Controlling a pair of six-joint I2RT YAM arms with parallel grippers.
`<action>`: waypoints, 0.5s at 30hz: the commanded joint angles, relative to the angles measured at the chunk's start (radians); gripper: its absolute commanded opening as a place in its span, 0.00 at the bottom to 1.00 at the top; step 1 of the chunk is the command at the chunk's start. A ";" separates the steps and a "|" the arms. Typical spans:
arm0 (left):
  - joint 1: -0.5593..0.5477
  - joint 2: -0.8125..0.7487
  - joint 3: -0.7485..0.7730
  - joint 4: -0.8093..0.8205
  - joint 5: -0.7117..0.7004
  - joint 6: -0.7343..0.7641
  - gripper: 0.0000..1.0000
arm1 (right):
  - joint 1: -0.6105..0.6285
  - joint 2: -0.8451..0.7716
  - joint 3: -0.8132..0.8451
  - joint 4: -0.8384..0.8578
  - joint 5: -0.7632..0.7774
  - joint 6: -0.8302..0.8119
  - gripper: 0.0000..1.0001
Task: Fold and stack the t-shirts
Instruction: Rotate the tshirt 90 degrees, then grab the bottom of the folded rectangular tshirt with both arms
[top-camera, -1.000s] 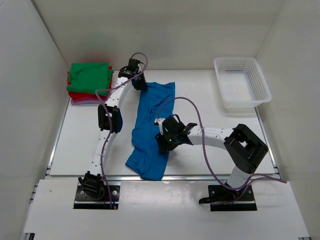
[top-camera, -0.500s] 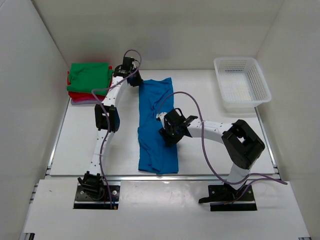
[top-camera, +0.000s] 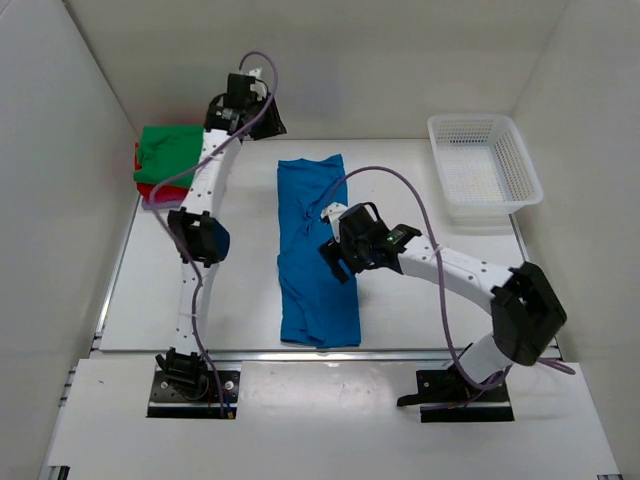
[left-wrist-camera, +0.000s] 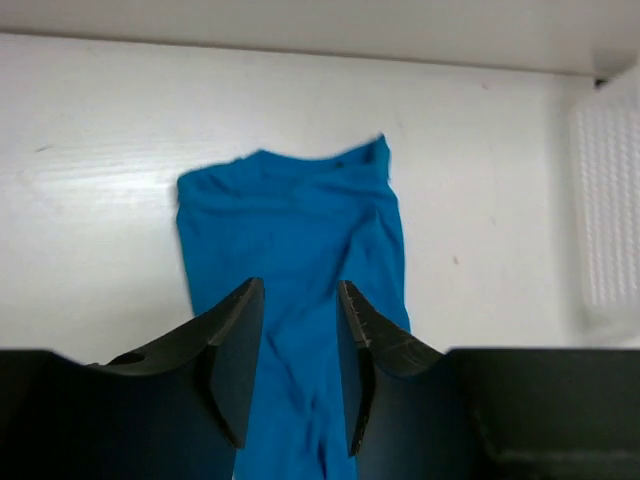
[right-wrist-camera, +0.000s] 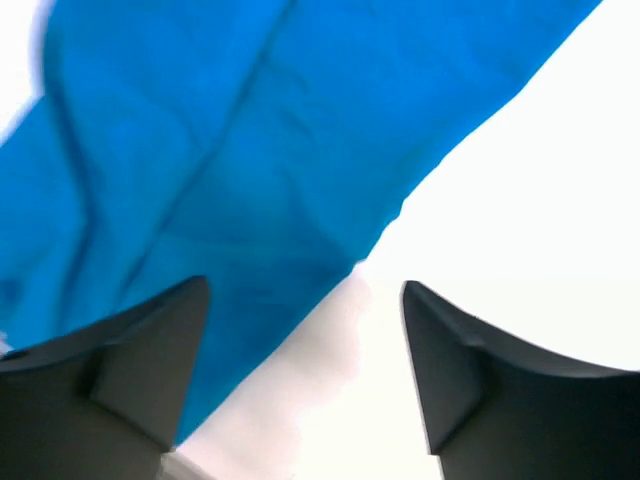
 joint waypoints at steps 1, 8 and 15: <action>-0.011 -0.238 -0.032 -0.316 0.011 0.113 0.46 | 0.026 -0.141 -0.001 -0.063 0.048 0.062 0.78; -0.108 -0.853 -0.644 -0.304 -0.118 0.171 0.43 | 0.006 -0.465 -0.179 -0.097 -0.041 0.093 0.89; -0.088 -1.588 -1.751 0.190 -0.019 0.367 0.44 | -0.016 -0.637 -0.314 -0.128 -0.085 -0.091 0.89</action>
